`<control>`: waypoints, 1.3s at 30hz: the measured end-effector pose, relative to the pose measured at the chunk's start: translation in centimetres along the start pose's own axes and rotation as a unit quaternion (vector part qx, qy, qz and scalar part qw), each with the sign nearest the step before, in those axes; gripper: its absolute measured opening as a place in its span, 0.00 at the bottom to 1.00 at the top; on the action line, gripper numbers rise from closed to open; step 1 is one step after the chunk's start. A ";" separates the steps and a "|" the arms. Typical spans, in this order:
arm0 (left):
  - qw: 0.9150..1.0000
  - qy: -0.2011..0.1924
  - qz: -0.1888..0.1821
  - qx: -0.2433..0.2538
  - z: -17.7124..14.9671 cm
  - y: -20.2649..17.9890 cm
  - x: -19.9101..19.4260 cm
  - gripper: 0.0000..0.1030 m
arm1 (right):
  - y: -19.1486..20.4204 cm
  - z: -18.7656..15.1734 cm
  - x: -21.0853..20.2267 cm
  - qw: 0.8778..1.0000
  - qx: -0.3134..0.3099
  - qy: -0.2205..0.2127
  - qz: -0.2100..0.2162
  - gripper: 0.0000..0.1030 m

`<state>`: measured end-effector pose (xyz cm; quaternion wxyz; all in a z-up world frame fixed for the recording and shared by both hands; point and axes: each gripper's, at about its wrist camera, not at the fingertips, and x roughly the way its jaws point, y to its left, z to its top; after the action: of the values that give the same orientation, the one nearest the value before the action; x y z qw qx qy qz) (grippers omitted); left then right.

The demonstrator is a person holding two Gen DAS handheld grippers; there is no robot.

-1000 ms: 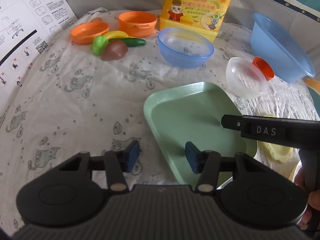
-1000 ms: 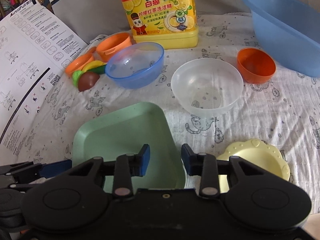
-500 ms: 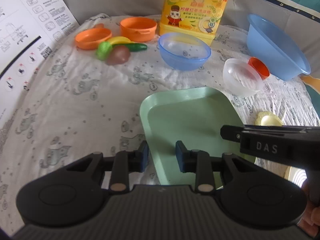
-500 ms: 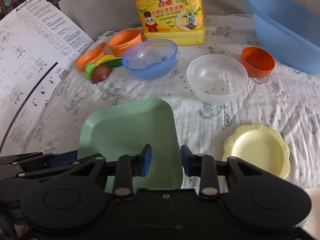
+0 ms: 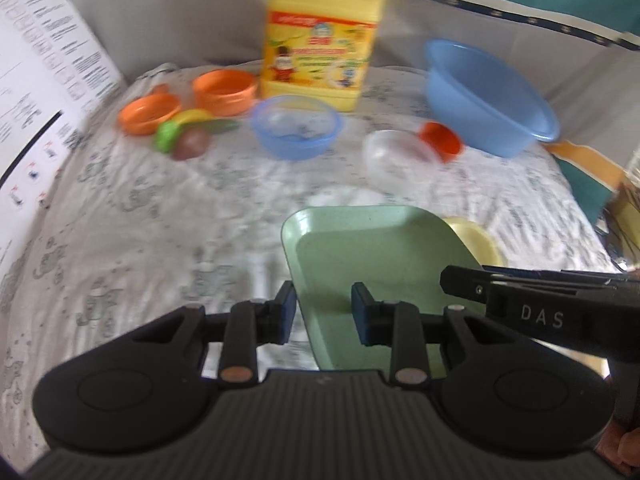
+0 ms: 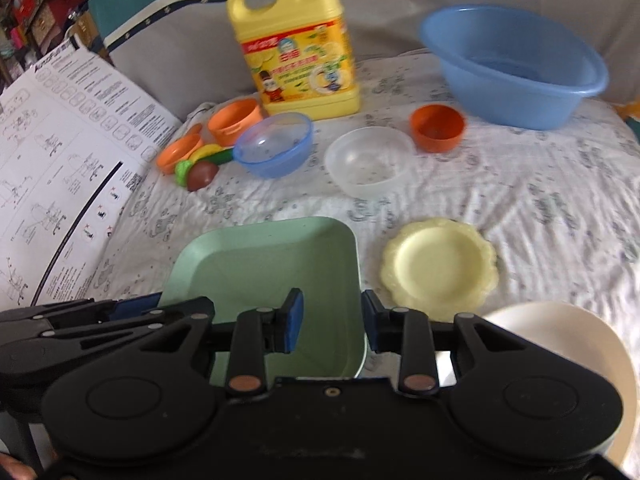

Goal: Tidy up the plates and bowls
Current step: 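Lower the green tray onto the white plate and open the right gripper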

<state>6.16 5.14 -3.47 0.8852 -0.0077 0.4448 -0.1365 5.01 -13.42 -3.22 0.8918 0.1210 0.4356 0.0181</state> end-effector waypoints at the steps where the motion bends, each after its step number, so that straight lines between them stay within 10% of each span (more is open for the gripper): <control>1: 1.000 0.002 -0.006 0.005 0.0 -0.8 -0.1 0.28 | -0.6 -0.2 -0.6 1.000 0.006 -0.003 -0.004 0.31; 19: 0.988 0.058 -0.082 0.116 -3.1 -14.4 1.7 0.28 | -13.4 -7.0 -8.7 0.989 0.125 -0.030 -0.067 0.31; 39: 0.981 0.101 -0.078 0.144 -4.6 -16.9 4.5 0.33 | -16.5 -9.4 -7.8 0.985 0.161 0.000 -0.063 0.33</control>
<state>1.06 -11.72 -7.50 0.8140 0.0996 0.5057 -0.2677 -8.36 -28.63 -6.52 0.8601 0.2352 0.4394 -0.1085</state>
